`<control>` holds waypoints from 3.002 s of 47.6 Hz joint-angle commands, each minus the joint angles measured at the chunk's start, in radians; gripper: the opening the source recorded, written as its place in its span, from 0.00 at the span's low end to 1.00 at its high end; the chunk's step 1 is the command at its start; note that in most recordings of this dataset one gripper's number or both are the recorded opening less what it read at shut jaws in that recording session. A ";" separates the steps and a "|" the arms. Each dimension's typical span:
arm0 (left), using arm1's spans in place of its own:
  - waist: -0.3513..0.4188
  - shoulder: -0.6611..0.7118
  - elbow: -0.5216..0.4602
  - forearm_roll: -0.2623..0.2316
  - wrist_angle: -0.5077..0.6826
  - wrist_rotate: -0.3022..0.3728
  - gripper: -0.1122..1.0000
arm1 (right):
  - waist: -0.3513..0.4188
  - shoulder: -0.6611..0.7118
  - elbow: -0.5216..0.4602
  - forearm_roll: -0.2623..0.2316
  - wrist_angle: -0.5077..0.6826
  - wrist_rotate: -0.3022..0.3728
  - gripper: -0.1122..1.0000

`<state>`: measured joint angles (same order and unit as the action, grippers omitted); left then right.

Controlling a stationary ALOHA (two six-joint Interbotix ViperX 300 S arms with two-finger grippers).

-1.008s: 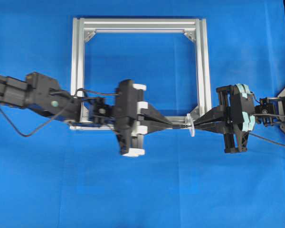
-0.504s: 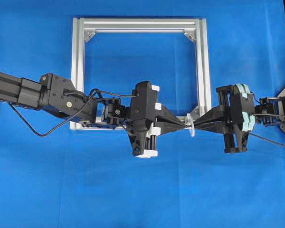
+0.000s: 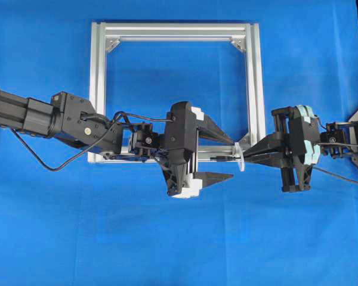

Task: Insert the wire through the string loop located on the right side.
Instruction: 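Move the open left gripper right toward the plug past the loop, then close the left gripper on the USB plug beyond the loop, then open the right gripper and pull the cable left with the left gripper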

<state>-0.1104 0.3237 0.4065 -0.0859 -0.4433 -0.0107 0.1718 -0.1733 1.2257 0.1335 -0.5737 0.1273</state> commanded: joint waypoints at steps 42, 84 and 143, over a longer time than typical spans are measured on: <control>0.011 0.087 -0.029 0.003 -0.003 -0.003 0.91 | -0.002 -0.008 -0.012 0.000 -0.008 -0.002 0.07; 0.015 0.097 -0.029 0.003 0.003 -0.003 0.90 | -0.002 -0.008 -0.012 0.000 -0.006 -0.002 0.07; 0.044 0.106 -0.066 0.003 0.049 0.011 0.17 | 0.005 -0.008 -0.012 -0.002 -0.009 -0.003 0.07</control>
<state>-0.0782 0.4525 0.3605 -0.0859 -0.3973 0.0015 0.1687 -0.1733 1.2257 0.1335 -0.5737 0.1243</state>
